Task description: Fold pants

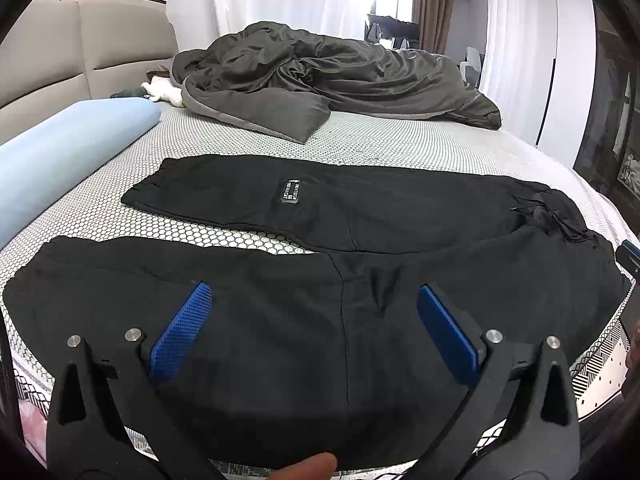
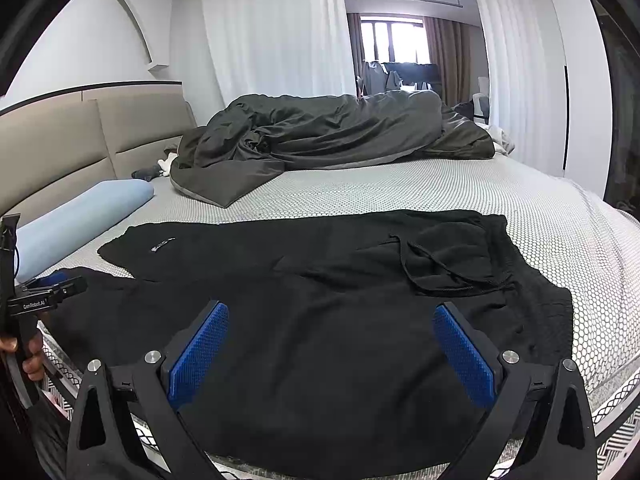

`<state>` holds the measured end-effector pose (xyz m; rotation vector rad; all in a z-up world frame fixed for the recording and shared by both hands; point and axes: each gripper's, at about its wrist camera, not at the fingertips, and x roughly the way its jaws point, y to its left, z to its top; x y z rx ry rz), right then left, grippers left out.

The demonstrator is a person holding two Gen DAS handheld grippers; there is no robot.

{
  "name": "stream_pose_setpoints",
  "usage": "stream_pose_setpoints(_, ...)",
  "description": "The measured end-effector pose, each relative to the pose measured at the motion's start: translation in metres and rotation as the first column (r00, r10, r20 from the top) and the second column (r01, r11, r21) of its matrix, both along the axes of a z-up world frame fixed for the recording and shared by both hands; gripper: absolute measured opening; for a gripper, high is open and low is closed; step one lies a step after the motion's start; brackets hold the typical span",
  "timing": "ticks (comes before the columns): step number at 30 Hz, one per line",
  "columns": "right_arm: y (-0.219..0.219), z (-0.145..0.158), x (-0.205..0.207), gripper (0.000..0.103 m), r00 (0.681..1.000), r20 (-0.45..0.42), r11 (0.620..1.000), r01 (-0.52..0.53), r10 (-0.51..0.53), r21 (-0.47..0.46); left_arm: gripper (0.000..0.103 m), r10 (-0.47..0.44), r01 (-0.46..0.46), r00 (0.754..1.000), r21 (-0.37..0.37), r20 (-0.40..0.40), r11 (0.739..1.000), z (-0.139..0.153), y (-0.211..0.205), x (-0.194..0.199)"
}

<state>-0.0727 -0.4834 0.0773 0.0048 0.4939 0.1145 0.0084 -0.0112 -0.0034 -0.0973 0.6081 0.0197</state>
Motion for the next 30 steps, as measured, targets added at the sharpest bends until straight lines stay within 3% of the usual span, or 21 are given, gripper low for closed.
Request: stream_pose_setpoints(30, -0.0001, 0.0003, -0.0009, 0.103, 1.0, 0.002, 1.0, 0.005, -0.006, 0.005, 0.102, 0.0, 0.0, 1.0, 0.001, 0.001, 1.0, -0.0004, -0.0004, -0.0004)
